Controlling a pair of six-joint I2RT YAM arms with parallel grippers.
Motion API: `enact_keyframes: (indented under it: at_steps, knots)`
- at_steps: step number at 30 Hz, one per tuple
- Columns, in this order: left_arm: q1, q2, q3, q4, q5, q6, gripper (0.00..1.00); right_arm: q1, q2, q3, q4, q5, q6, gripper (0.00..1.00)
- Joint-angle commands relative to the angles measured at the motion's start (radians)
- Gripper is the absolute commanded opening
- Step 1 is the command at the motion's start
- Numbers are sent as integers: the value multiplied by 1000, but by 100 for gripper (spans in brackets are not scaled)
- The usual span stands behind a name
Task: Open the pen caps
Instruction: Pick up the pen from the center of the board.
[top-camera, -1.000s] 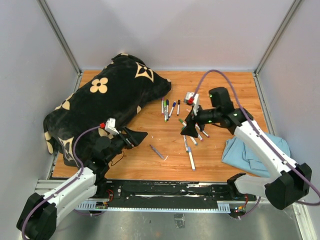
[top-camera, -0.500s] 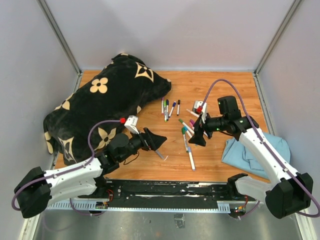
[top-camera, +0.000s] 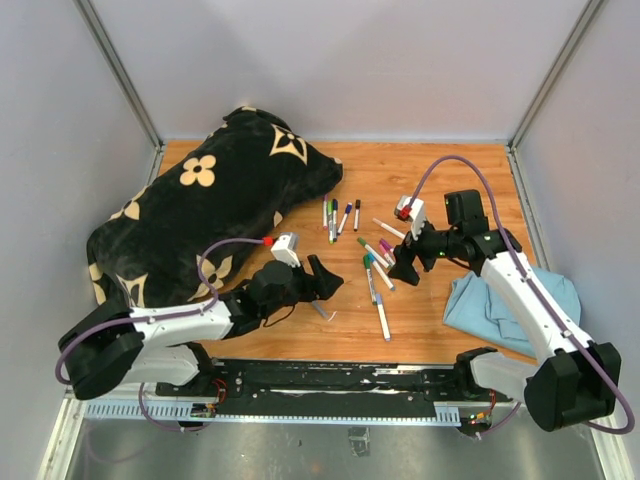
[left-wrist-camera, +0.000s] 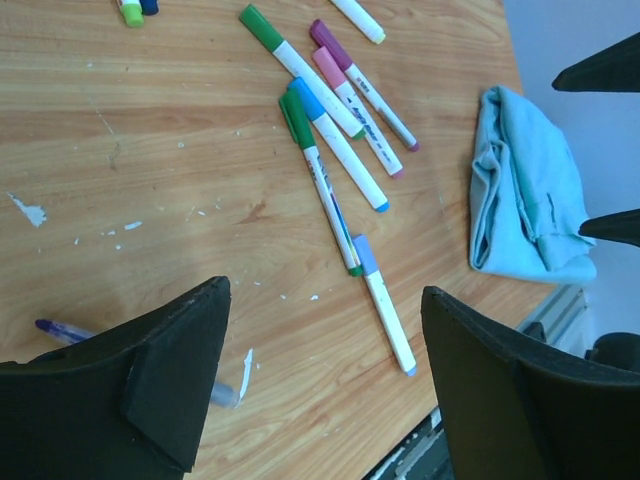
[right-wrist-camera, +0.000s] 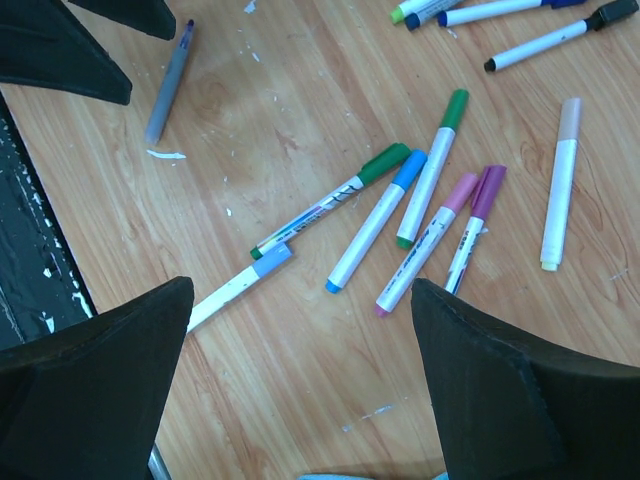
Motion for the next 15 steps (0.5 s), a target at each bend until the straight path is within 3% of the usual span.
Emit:
enact_keyframes:
  at_steps: [1,4,8,15]
  knots:
    - [-27,104,81,-39,-70,-36,79,-38,24,11,6,18,28,91]
    - [-41,187,175,-145,-119,-43,75,-53,46,16,12,42,63,91]
    - [-72,278,255,-166,-135,-23,74,-67,90,23,14,54,109,91]
    - [-92,446,405,-237,-123,-25,60,-67,140,27,14,58,136,91]
